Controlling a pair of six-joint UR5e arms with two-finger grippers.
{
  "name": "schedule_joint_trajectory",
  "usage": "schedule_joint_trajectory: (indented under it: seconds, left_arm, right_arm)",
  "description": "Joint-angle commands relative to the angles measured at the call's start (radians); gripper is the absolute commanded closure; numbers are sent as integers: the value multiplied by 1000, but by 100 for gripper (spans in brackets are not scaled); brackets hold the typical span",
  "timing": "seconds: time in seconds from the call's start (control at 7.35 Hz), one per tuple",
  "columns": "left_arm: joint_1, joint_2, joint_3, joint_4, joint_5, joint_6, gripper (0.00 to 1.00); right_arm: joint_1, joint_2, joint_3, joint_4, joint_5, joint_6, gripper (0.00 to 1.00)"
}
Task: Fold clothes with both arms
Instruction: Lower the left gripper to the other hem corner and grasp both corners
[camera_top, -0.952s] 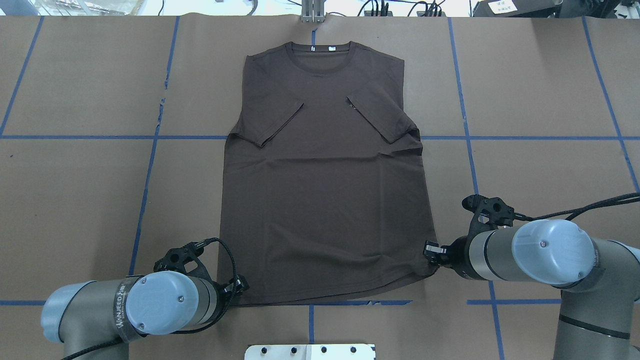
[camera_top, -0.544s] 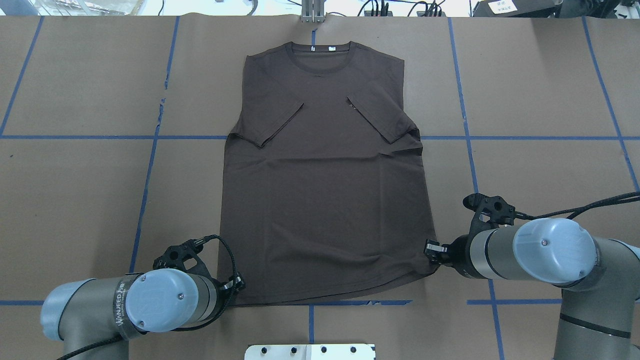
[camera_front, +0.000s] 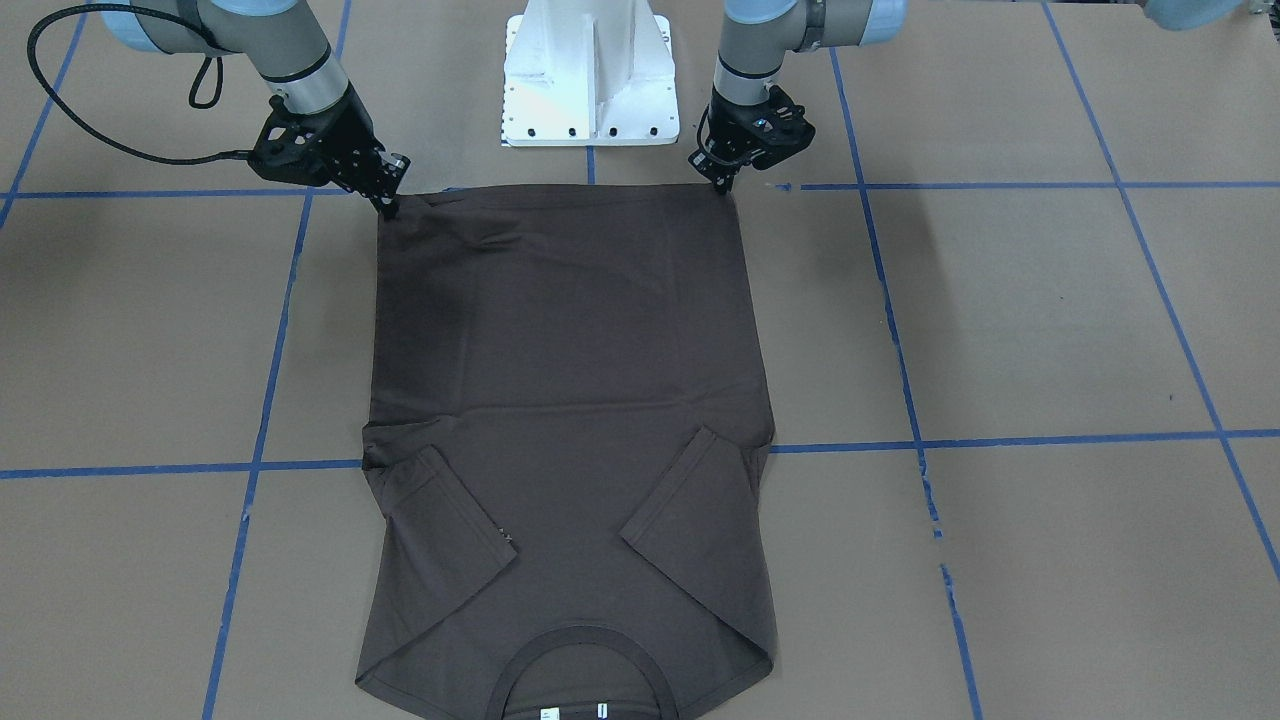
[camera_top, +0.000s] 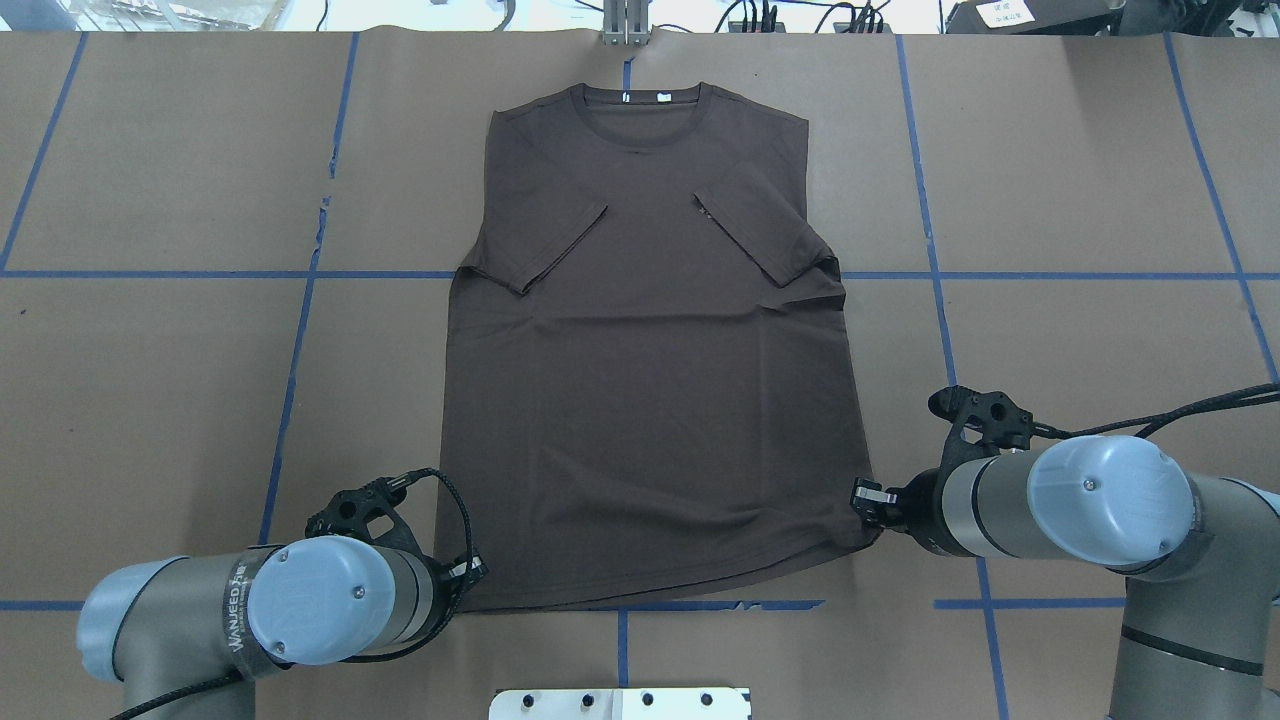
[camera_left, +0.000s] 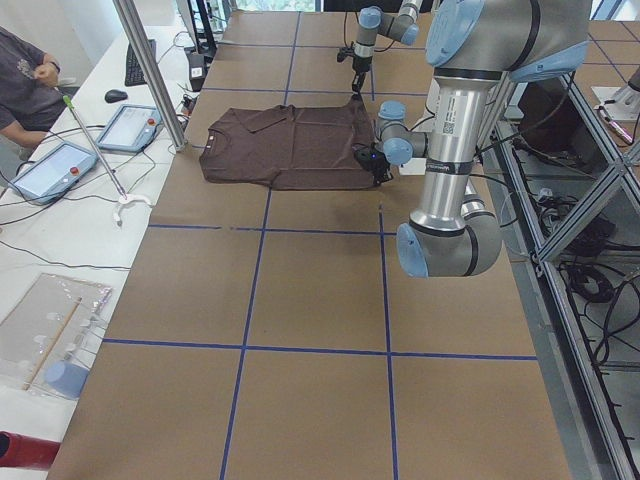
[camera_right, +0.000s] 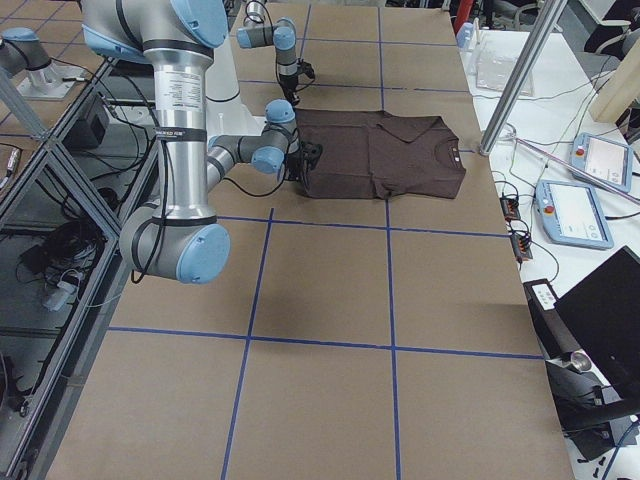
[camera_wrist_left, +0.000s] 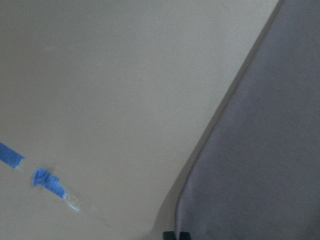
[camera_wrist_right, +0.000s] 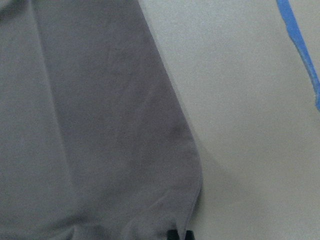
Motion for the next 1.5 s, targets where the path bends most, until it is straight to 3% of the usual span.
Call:
schedule_joint_trajectory:
  seconds: [0.0,0.14,0.27,0.82,1.09,1.36]
  left_arm:
    - [-2,9,-73,33,-1,14,100]
    - [1,19,-192,95,-3,18,100]
    - [12,18,-250,151,-4,43,100]
    - [79,32,-276,175,4,117,100]
    - [122,53,-381,254,2,146,100]
    - [128,30,-376,255,-12,146,100]
  right_arm:
    - [18,-9,15,3,27,0,100]
    - [29,-19,58,0,84,0,100]
    - [28,-53,95,1,103,0,100]
    - [-112,-237,236,5,106,1,100]
    - [-155,-259,267,6,129,9,100]
    - [-137,-245,262,11,129,6,100]
